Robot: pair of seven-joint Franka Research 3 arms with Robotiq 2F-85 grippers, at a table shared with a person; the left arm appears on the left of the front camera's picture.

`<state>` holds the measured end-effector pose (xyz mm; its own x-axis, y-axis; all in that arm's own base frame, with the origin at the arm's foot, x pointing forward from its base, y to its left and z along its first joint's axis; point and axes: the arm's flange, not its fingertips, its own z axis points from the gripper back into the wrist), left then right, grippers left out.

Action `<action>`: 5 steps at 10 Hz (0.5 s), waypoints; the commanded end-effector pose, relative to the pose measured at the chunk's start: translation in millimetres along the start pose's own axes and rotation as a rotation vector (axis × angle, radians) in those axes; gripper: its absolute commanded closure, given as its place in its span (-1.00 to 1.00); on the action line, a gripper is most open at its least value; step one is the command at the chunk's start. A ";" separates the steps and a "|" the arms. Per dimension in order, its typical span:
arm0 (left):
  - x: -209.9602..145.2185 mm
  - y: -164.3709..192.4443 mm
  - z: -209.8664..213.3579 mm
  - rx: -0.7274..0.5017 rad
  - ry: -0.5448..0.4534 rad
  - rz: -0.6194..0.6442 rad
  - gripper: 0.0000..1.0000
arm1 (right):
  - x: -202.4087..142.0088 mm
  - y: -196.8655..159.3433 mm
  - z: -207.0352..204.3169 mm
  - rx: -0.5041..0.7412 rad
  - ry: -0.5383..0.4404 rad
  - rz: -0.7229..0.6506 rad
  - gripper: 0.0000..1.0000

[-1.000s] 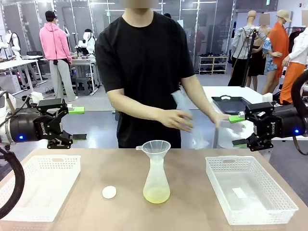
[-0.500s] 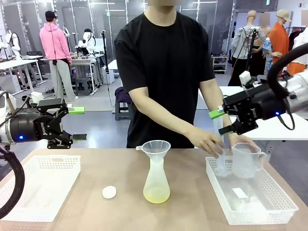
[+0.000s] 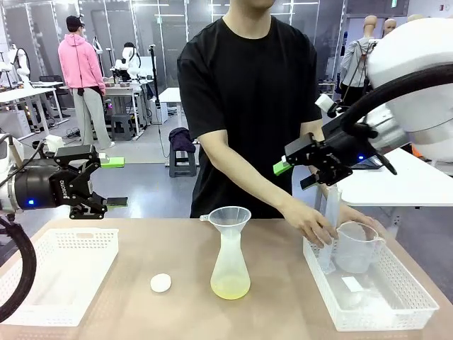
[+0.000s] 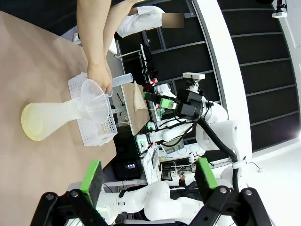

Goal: Prepare the solutions needed for the experiment.
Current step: Once the solution is in the Big flask , pick up the Plastic Funnel and place it back into the right Organizing basket.

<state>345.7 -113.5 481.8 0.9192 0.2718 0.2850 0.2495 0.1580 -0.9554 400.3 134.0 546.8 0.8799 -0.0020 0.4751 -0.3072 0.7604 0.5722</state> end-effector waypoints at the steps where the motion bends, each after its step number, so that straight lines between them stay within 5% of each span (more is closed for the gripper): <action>1: -3.4 -0.9 -2.3 -0.027 -0.013 0.010 -1.00 | -0.2 9.3 -11.2 -0.096 0.012 -0.065 -0.89; 3: -3.4 -0.9 -2.3 -0.027 -0.013 0.010 -1.00 | -0.2 11.9 -15.9 -0.159 -0.034 -0.093 -0.89; 5: -3.4 -0.9 -2.3 -0.027 -0.013 0.010 -1.00 | -0.9 8.0 -10.1 -0.075 -0.001 -0.032 -0.89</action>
<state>345.7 -113.5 481.8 0.9192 0.2718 0.2850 0.2495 0.1580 -0.9554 401.0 148.3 544.4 0.8888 -0.0394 0.4566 -0.2343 0.8172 0.5265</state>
